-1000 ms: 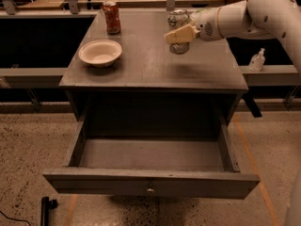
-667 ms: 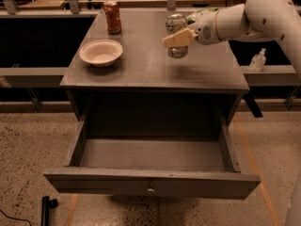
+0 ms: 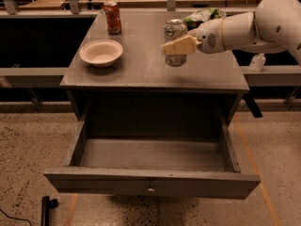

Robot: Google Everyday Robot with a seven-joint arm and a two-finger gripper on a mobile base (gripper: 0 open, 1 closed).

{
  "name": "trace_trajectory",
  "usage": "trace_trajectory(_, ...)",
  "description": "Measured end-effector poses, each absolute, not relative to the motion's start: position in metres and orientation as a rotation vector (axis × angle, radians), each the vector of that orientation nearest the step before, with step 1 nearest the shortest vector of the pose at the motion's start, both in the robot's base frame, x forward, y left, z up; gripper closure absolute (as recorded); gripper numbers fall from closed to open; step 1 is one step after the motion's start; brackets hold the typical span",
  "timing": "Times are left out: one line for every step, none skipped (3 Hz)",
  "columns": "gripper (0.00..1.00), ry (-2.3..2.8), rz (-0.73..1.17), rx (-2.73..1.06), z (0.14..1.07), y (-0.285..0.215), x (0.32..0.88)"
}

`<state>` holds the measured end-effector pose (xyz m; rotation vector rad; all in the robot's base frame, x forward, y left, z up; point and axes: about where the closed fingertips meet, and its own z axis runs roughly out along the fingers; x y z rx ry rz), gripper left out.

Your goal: Place 7up can into top drawer

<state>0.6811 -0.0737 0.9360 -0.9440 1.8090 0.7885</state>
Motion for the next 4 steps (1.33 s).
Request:
trace_trajectory(1.0, 1.751, 0.86, -0.926, 0.948, -0.061, 0.63)
trace_trajectory(1.0, 1.725, 0.929, -0.961, 0.926, -0.05, 0.582)
trace_trajectory(1.0, 1.748, 0.908, -1.063, 0.882, -0.041, 0.533)
trace_trajectory(1.0, 1.748, 0.908, -1.063, 0.882, -0.041, 0.533)
